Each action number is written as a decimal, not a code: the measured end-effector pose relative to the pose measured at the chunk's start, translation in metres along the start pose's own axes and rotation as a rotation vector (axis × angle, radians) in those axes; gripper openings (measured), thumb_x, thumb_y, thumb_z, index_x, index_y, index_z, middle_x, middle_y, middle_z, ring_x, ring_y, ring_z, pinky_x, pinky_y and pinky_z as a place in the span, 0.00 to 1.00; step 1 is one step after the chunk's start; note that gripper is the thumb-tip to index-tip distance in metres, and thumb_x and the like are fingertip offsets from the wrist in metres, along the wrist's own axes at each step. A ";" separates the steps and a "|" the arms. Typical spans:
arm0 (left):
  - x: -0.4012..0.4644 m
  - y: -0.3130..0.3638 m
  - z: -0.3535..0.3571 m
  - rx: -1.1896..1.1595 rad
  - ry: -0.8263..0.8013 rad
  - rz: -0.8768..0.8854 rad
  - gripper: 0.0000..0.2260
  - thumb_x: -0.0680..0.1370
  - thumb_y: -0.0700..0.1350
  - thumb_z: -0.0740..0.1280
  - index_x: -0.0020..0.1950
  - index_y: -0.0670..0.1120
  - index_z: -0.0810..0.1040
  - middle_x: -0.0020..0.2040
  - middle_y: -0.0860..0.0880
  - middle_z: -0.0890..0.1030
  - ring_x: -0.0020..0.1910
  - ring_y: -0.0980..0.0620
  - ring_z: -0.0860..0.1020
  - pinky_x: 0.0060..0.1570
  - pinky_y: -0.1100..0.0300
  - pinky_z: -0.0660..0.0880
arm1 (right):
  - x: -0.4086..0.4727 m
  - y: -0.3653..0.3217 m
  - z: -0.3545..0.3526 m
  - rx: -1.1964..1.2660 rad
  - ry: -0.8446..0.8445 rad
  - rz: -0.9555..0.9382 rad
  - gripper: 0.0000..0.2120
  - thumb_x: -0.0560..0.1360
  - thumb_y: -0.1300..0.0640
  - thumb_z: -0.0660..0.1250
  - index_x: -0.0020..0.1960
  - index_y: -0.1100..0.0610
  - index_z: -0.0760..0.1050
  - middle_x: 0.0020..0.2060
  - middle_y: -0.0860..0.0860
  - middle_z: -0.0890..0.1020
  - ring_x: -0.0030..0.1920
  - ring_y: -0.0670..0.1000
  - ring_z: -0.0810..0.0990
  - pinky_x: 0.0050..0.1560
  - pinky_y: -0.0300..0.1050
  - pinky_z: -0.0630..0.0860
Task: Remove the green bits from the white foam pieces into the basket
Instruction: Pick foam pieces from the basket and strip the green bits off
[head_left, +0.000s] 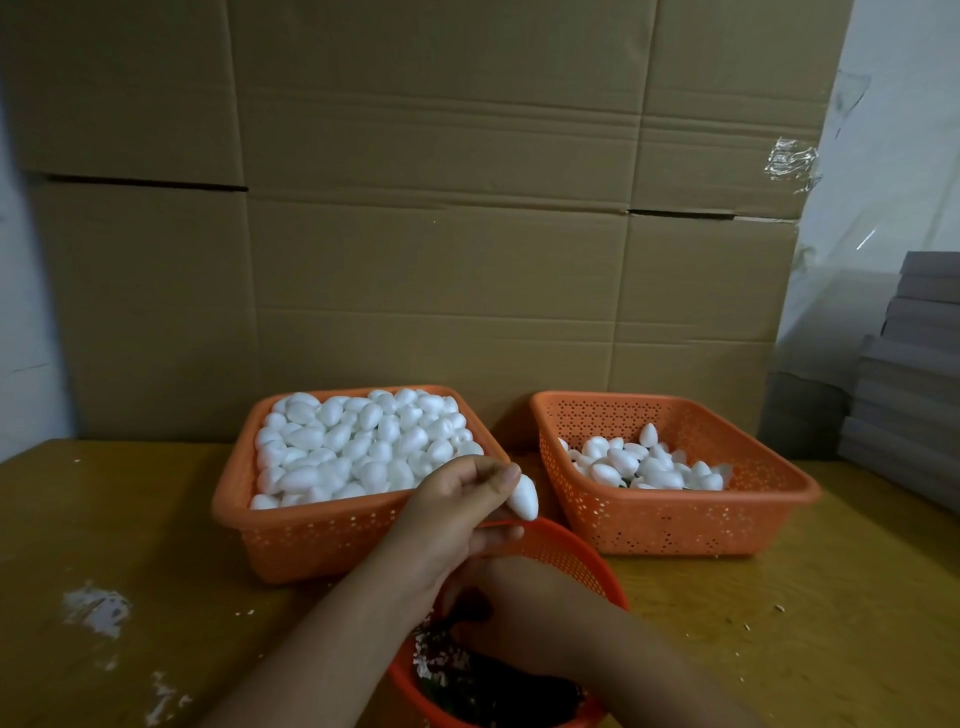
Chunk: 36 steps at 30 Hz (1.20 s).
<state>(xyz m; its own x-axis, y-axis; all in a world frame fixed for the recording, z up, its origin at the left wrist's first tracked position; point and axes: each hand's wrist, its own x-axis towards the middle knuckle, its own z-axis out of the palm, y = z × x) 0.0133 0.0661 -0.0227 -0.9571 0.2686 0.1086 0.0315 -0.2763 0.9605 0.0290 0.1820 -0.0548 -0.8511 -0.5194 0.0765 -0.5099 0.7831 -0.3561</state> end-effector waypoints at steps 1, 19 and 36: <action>0.000 0.000 -0.001 -0.022 -0.011 -0.008 0.09 0.74 0.44 0.70 0.51 0.40 0.79 0.50 0.41 0.85 0.45 0.51 0.83 0.40 0.61 0.79 | 0.001 0.001 0.001 -0.006 -0.001 0.004 0.11 0.77 0.54 0.64 0.58 0.50 0.78 0.56 0.49 0.81 0.55 0.50 0.79 0.59 0.48 0.75; 0.002 -0.002 -0.003 -0.016 -0.105 0.001 0.14 0.63 0.54 0.75 0.44 0.48 0.87 0.42 0.52 0.84 0.42 0.58 0.82 0.43 0.62 0.78 | 0.002 0.000 0.000 -0.014 -0.014 0.017 0.12 0.77 0.54 0.64 0.60 0.51 0.77 0.57 0.50 0.80 0.56 0.50 0.79 0.58 0.49 0.76; 0.000 0.006 -0.006 -0.229 -0.125 -0.014 0.14 0.68 0.42 0.73 0.51 0.41 0.77 0.39 0.48 0.81 0.37 0.55 0.79 0.35 0.63 0.78 | -0.002 -0.006 -0.004 0.001 -0.006 0.012 0.11 0.77 0.55 0.64 0.59 0.52 0.78 0.56 0.51 0.81 0.55 0.51 0.79 0.57 0.48 0.76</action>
<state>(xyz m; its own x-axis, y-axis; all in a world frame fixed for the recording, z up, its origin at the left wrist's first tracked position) 0.0118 0.0588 -0.0185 -0.9135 0.3818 0.1403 -0.0610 -0.4695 0.8808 0.0331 0.1798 -0.0487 -0.8566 -0.5116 0.0668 -0.4992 0.7889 -0.3583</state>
